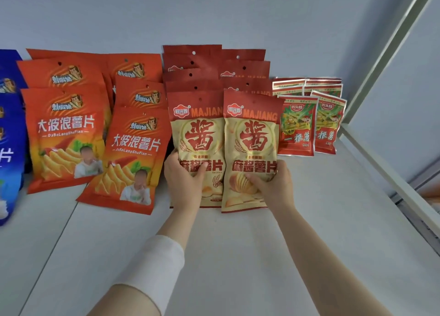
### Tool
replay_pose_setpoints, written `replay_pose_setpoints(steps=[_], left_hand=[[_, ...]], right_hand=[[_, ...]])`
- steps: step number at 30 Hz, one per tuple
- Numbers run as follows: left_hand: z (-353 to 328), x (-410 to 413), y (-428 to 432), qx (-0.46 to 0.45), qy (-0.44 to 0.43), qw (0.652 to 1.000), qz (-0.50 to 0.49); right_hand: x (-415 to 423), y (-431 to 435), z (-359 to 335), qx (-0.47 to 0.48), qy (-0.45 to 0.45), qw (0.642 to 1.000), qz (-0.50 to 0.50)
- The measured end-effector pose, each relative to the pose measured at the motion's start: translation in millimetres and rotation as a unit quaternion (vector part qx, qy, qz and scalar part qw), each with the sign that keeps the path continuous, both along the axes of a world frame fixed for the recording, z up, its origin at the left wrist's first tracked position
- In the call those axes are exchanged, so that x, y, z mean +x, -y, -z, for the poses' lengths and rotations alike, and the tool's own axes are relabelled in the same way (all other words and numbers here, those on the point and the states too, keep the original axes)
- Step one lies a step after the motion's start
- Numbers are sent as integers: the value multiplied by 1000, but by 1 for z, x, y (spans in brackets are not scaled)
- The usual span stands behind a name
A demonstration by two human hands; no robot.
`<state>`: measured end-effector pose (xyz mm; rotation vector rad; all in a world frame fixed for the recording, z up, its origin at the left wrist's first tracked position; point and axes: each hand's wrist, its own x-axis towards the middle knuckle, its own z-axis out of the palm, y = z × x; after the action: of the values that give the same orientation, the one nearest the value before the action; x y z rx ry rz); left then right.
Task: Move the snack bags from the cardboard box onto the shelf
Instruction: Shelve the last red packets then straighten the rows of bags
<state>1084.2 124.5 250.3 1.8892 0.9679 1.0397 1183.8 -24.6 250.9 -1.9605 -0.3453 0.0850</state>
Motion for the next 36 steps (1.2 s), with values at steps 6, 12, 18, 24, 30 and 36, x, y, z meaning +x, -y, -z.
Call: replay_pose_setpoints(steps=[6,12,18,24,30,36], left_hand=[[2,3,-1,-26,22,999,13],[0,13,2,-15,20,1000,-1],[1,11,6,-4,0,1000,-12],[-3,11,6,16,-36,999,-22],[-9,10,9,53,-84,995,-20],[-21,-7,9,106,-165,981,-11]], right_hand=[[21,3,-11,15,59,998,-13],[30,-3,-7,14,62,998,-28],[12,-2,10,35,74,996,20],[1,-4,8,-7,96,995,40],[-4,-5,3,-85,112,989,51],[-15,-6,-11,-126,112,983,69]])
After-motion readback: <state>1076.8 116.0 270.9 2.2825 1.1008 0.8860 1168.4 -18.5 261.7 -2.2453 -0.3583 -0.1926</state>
